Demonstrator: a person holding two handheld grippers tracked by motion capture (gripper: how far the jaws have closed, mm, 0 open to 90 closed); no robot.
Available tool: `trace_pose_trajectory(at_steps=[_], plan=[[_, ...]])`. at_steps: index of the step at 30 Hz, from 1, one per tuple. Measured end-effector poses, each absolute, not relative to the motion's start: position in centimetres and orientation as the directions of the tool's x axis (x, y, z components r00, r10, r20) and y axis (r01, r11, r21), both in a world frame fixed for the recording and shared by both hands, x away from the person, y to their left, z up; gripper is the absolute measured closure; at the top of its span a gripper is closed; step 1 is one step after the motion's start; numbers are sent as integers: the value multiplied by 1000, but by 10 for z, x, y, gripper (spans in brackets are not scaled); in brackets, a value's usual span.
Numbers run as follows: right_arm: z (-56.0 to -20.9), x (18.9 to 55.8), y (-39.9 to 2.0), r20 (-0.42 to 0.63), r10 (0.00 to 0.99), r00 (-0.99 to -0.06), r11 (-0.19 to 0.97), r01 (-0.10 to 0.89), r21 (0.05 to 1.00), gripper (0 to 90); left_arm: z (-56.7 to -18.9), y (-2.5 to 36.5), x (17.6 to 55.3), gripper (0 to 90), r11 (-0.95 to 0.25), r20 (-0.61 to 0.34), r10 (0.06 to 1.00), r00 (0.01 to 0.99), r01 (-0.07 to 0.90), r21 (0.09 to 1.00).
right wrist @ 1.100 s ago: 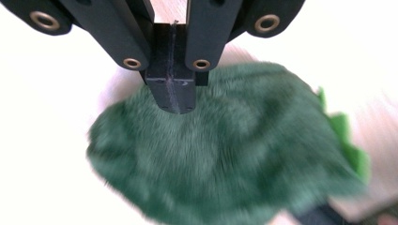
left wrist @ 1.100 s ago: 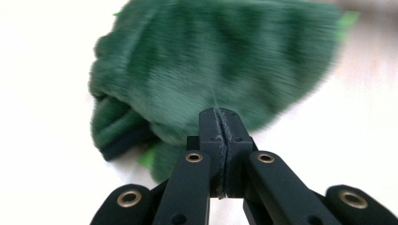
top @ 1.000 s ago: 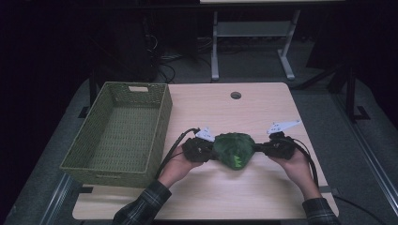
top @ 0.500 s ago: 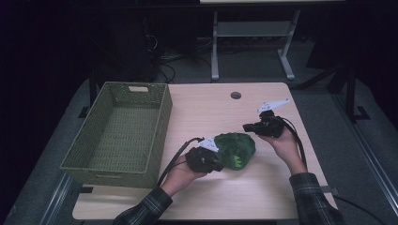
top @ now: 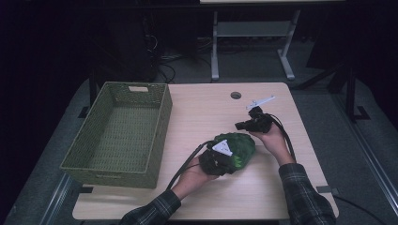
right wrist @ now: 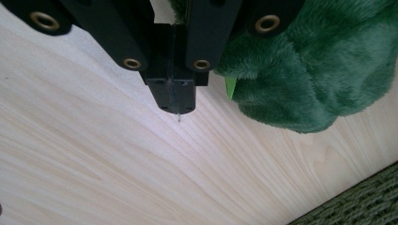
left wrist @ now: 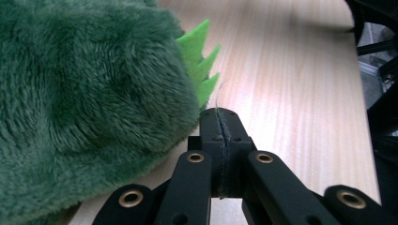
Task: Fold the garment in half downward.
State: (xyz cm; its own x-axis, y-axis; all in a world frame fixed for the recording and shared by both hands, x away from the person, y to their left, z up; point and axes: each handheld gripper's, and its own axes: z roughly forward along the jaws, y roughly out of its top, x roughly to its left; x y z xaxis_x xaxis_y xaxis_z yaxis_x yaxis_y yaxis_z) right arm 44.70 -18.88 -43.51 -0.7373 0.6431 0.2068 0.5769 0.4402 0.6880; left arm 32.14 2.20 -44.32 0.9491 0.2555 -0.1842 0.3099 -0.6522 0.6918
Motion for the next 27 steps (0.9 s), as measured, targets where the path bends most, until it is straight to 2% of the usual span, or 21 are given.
trace_pose_trajectory(at_steps=[9,27], plan=[[-447,450,-178,208,622,-755,484,580,655,899,-451,20,329,896,-643,-178,277,944,320,696],[-442,434,-183,193,618,-762,515,578,633,899,-451,34,340,897,-641,-154,328,932,339,688]])
